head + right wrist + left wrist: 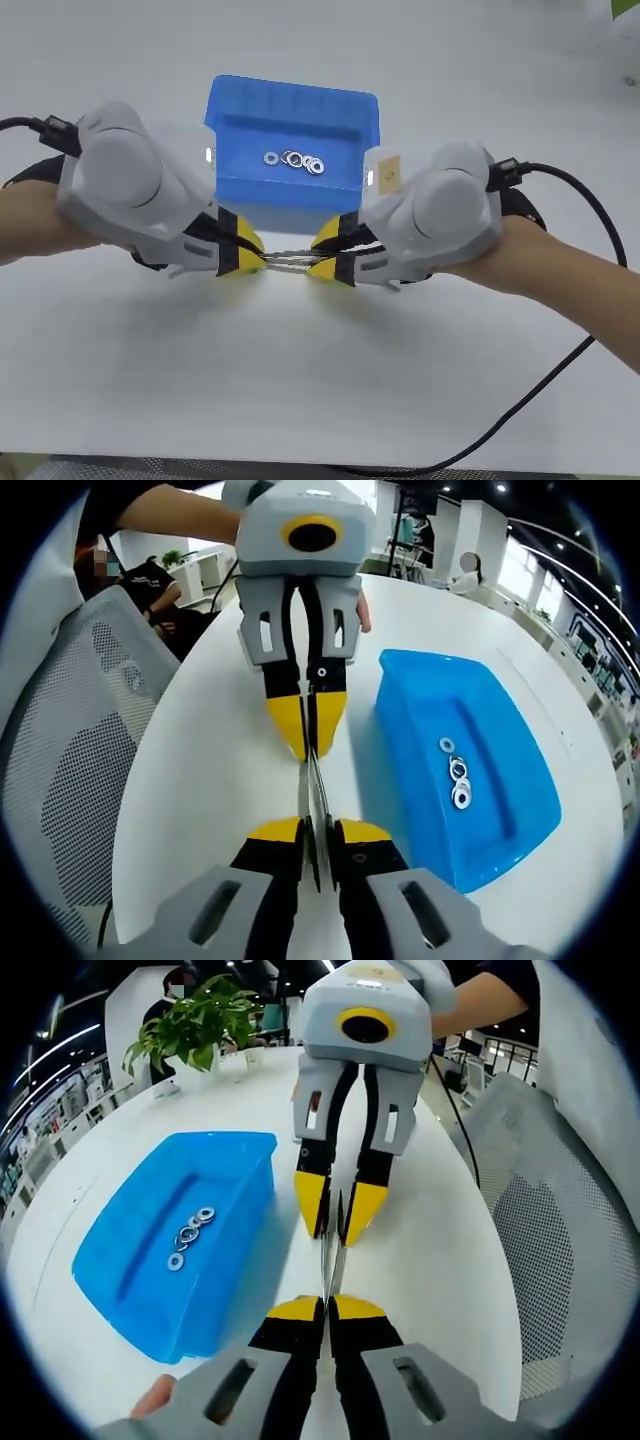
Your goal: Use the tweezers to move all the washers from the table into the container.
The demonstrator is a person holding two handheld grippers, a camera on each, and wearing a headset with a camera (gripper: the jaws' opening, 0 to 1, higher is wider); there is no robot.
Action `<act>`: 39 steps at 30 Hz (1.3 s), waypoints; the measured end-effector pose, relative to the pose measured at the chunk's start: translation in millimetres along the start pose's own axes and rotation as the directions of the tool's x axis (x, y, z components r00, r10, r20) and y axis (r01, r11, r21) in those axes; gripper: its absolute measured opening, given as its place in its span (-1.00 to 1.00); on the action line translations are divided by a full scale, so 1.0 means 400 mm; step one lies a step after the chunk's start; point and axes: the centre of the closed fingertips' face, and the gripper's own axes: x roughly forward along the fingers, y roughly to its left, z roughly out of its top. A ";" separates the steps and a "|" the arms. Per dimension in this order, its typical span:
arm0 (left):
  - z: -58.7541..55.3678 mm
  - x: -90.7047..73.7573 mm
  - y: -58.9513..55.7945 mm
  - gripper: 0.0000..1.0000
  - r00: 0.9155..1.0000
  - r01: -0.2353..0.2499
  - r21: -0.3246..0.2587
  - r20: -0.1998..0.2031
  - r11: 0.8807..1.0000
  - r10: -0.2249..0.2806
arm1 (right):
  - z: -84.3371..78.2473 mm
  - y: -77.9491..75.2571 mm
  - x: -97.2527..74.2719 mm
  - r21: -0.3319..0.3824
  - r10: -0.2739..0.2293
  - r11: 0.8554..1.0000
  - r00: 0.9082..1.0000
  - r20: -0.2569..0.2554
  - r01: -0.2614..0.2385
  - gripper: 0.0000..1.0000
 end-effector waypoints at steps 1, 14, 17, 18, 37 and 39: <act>0.000 0.000 0.000 -0.87 1.000 0.004 -0.013 0.003 1.000 -0.004 | 0.000 0.001 0.000 0.014 0.002 1.000 1.000 0.004 -0.002 -0.72; 0.001 -0.048 -0.001 -0.64 0.999 -0.043 -0.052 -0.009 0.998 0.043 | 0.025 -0.023 -0.060 0.125 -0.110 0.987 0.992 0.054 0.103 -0.60; -0.005 -0.085 0.007 -0.57 0.994 -0.107 -0.060 -0.010 0.992 0.106 | 0.024 -0.023 -0.101 0.121 -0.154 0.982 0.987 0.054 0.147 -0.60; -0.006 -0.099 0.015 -0.53 0.990 -0.142 -0.057 -0.002 0.988 0.142 | 0.021 -0.019 -0.112 0.132 -0.161 0.979 0.985 0.055 0.152 -0.59; 0.081 -0.309 -0.038 0.88 0.913 -0.358 -0.164 0.145 0.919 0.382 | -0.014 0.045 -0.277 0.138 -0.308 0.943 0.951 0.010 0.304 0.42; 0.084 -0.308 -0.060 0.99 0.922 -0.344 -0.137 0.138 0.929 0.362 | -0.007 0.057 -0.275 0.129 -0.307 0.944 0.952 0.011 0.303 0.53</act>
